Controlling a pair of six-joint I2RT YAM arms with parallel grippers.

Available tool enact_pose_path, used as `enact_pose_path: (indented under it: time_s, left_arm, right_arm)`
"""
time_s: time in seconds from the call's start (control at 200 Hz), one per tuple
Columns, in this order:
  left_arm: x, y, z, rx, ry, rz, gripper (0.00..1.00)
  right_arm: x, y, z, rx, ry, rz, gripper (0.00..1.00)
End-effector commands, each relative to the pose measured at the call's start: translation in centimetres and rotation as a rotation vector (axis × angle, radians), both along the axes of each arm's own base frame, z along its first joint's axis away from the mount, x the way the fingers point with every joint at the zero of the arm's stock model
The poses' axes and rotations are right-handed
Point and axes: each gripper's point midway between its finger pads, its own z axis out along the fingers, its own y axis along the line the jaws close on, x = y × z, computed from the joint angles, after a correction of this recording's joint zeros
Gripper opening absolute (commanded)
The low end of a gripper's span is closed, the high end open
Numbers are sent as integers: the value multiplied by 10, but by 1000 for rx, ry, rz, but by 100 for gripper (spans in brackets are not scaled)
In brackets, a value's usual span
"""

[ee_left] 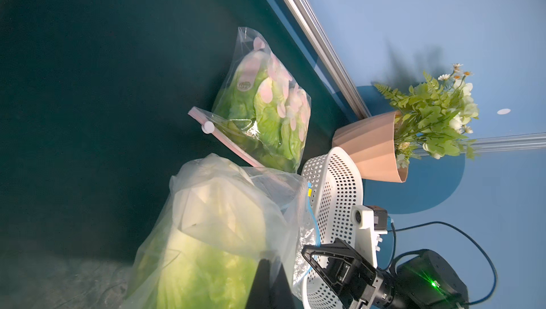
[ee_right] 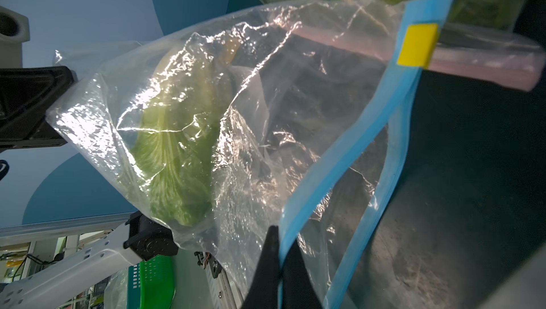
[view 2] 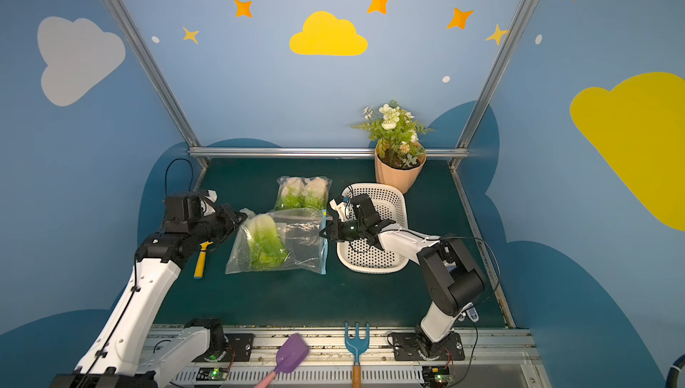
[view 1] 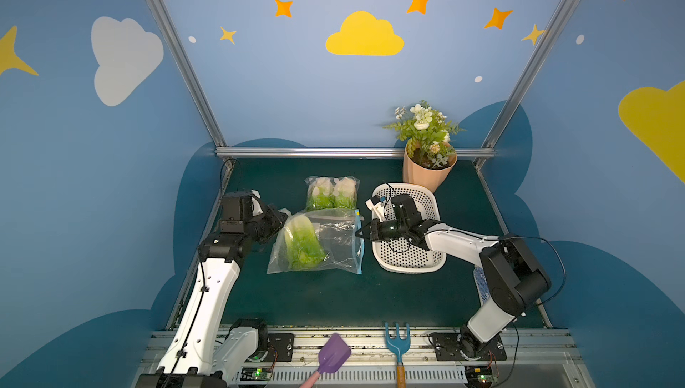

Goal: Open the zip-top bag and take out the chinese cabbages
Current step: Adjust the zipper food storage bag at the center of the board.

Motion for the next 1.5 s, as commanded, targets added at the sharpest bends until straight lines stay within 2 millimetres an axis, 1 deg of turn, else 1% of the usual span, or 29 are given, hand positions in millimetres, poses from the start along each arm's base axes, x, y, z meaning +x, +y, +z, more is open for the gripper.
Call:
enact_pose_path:
  time_s: [0.0, 0.095, 0.155, 0.245, 0.35, 0.466, 0.566, 0.631, 0.741, 0.796, 0.846, 0.951, 1.086, 1.141, 1.216, 1.321, 1.462, 1.497]
  left_arm:
    - [0, 20, -16, 128, 35, 35, 5]
    - [4, 35, -41, 162, 103, 67, 5]
    - [8, 46, -52, 176, 132, 97, 5]
    - [12, 60, -59, 207, 160, 129, 5]
    - [16, 68, -62, 224, 178, 136, 5]
    - [17, 65, -51, 207, 179, 121, 5]
    - [16, 59, -32, 183, 136, 105, 5]
    - [12, 54, -14, 161, 99, 98, 5]
    - [-1, 49, 17, 138, 31, 100, 5]
    - [-8, 48, 26, 136, 7, 100, 5]
    - [-11, 45, 27, 125, 0, 95, 5]
    - [-15, 40, 16, 94, 22, 80, 5]
    - [-12, 35, 4, 59, 35, 70, 5]
    - [-10, 39, -3, 83, 47, 76, 5]
    - [-4, 48, -21, 131, 91, 87, 5]
    - [9, 51, -45, 150, 140, 77, 5]
    - [26, 60, -67, 203, 203, 79, 5]
    - [29, 64, -71, 221, 224, 82, 5]
  right_arm:
    - [-11, 3, 16, 66, -27, 35, 0]
    - [-21, 0, 28, 93, -55, 47, 0]
    - [-28, -4, 33, 102, -68, 50, 0]
    - [-37, -10, 39, 112, -83, 52, 0]
    - [-44, -16, 41, 103, -92, 50, 0]
    - [-44, -20, 31, 67, -80, 41, 0]
    - [-39, -17, 17, 46, -37, 31, 0]
    - [-36, -14, 6, 36, -3, 26, 0]
    - [-30, -9, -9, 23, 39, 17, 0]
    - [-28, -7, -14, 21, 53, 19, 0]
    - [-26, -5, -16, 20, 60, 19, 0]
    - [-25, -2, -17, 18, 61, 27, 0]
    - [-27, -2, -14, 3, 55, 40, 0]
    - [-30, -3, -9, 5, 45, 46, 0]
    - [-36, -3, 1, 12, 26, 58, 0]
    - [-46, -2, 11, 14, 1, 85, 0]
    - [-49, 3, 16, 12, -11, 98, 0]
    - [-48, 3, 17, 14, -13, 98, 4]
